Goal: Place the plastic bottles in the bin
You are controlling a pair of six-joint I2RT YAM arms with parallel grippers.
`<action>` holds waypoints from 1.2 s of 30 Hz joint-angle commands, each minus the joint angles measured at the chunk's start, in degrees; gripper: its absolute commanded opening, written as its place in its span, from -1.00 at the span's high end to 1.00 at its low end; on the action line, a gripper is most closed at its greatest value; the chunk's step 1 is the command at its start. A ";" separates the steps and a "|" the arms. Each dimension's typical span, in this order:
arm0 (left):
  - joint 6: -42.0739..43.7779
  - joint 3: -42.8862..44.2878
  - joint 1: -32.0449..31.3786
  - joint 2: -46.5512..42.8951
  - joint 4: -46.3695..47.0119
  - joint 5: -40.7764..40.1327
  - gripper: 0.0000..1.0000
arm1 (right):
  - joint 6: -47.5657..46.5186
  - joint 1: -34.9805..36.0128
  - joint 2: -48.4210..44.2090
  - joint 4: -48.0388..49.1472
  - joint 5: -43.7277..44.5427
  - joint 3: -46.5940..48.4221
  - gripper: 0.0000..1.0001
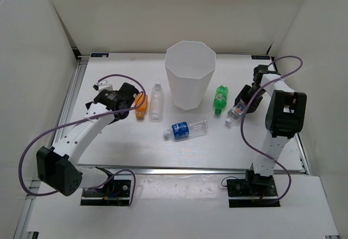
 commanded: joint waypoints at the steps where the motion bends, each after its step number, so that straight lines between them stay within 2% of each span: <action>1: -1.17 2.30 0.59 1.94 -0.57 0.77 -0.99 | -1.60 -0.96 -4.45 0.35 2.56 -0.56 -0.07; 5: -2.84 7.83 0.59 4.66 -2.05 -0.46 -0.99 | -2.30 -0.96 -13.05 -1.67 3.45 6.54 0.01; 6: -3.54 8.80 0.59 5.54 -2.06 -0.47 -0.99 | -2.30 -0.96 -13.94 -3.42 3.45 12.83 0.01; 9: -5.21 10.92 0.59 7.03 -2.68 -0.99 -0.99 | -1.60 1.40 -15.62 -5.63 0.82 23.93 0.07; 12: -7.49 11.71 0.59 8.61 -5.13 -0.99 -0.99 | -1.07 7.01 -16.15 -4.07 -0.42 37.29 0.07; 14: -8.29 11.71 1.11 8.62 -5.14 0.32 -0.99 | -1.07 9.14 -15.54 -1.95 -1.99 45.10 0.01; 15: -8.99 10.67 1.12 8.62 -5.14 0.33 -0.99 | -0.37 11.06 -15.01 -0.81 -3.13 47.06 -0.08; 18: -10.22 9.78 1.12 8.62 -5.14 0.33 -0.99 | -0.36 15.71 -11.68 4.11 -6.22 51.11 -0.17; 20: -10.22 9.78 1.12 9.15 -5.14 0.85 -0.99 | -1.15 18.36 -10.09 6.40 -6.22 51.65 -0.21; 23: -10.22 11.62 1.12 10.55 -5.14 0.85 -0.99 | -2.90 23.98 -7.37 6.41 -3.50 52.35 -0.43; 24: -9.61 12.15 1.12 11.08 -5.14 0.16 -0.99 | -3.44 24.78 -7.36 6.41 -2.62 51.83 -0.55; 25: -9.61 13.29 1.12 11.69 -5.14 0.15 -0.99 | -4.75 25.49 -7.36 6.41 -1.74 50.78 -0.94; 26: -9.00 13.91 1.12 11.70 -5.14 -0.37 -0.99 | -5.37 26.02 -7.36 6.41 -0.17 50.77 -1.00; 30: -6.80 16.28 1.12 12.93 -4.53 0.23 -0.99 | -5.90 26.64 -8.85 3.95 2.03 51.65 -1.00; 33: -6.80 16.90 1.12 12.93 -4.52 0.24 -0.99 | -6.52 26.11 -13.33 3.43 9.40 49.29 -1.00; 36: -6.80 14.71 1.12 11.70 -4.00 0.24 -0.99 | -0.84 20.33 -17.99 0.70 14.43 41.74 -1.00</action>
